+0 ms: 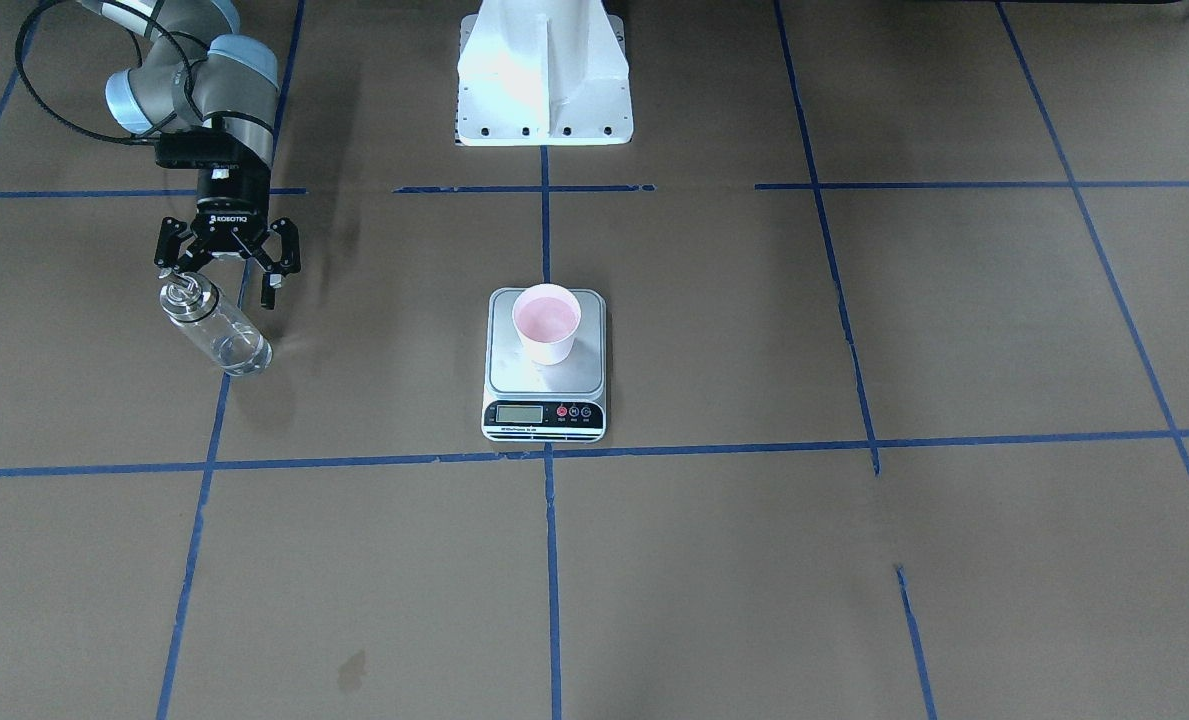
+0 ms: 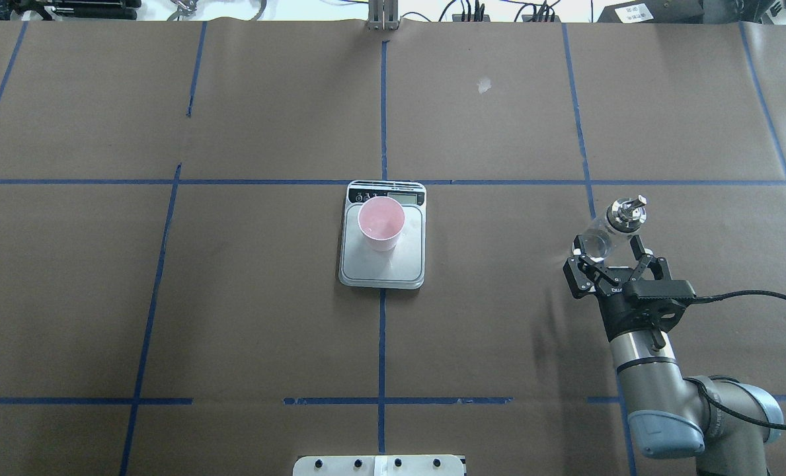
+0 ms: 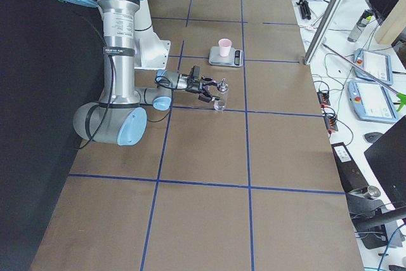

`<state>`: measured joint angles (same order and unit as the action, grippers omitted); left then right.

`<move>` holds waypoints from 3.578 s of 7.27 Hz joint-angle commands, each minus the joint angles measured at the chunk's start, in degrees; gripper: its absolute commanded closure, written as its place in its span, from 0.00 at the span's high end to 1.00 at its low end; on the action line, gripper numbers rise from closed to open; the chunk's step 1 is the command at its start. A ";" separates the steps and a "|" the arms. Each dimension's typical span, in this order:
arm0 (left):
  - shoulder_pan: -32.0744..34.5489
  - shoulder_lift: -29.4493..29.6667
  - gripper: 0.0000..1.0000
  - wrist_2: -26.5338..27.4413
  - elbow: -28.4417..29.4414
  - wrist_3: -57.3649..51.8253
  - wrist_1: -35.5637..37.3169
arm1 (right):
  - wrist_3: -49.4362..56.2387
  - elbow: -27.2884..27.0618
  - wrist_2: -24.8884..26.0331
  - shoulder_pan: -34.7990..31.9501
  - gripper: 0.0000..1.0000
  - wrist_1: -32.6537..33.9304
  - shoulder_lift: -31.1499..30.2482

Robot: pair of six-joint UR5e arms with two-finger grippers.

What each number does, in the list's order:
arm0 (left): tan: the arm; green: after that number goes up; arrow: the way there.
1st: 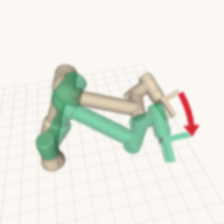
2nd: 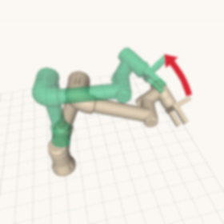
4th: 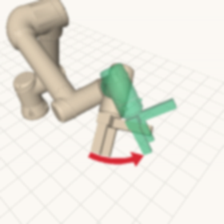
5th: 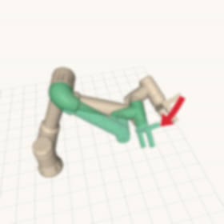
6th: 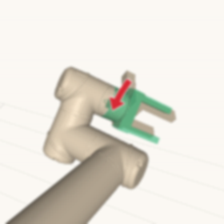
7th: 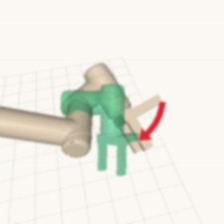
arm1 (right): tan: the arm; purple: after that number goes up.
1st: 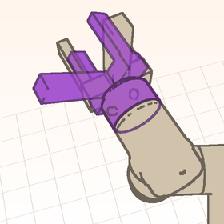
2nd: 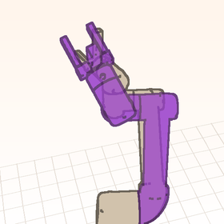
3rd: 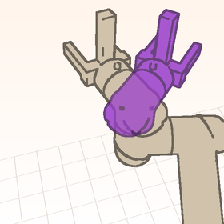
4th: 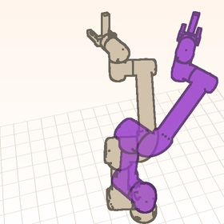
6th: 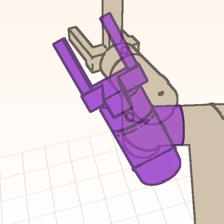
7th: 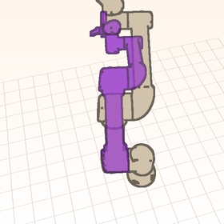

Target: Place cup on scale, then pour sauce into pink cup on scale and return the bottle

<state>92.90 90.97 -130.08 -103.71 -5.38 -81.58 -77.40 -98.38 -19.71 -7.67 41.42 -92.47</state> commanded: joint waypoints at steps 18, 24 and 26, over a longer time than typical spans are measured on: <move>0.00 0.00 1.00 -0.09 -0.44 0.02 0.02 | 32.82 8.64 -54.48 -42.02 1.00 -35.19 -13.35; 0.00 0.00 1.00 -0.09 -0.53 0.02 -0.07 | 48.60 7.59 -94.20 -69.62 1.00 -8.02 -3.35; 0.00 0.00 1.00 -0.09 -0.53 0.02 -0.07 | 57.68 5.85 -98.23 -73.54 1.00 10.17 0.87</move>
<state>92.87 90.97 -130.17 -104.24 -5.36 -81.65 -24.81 -91.23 -114.91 -78.85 40.02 -94.25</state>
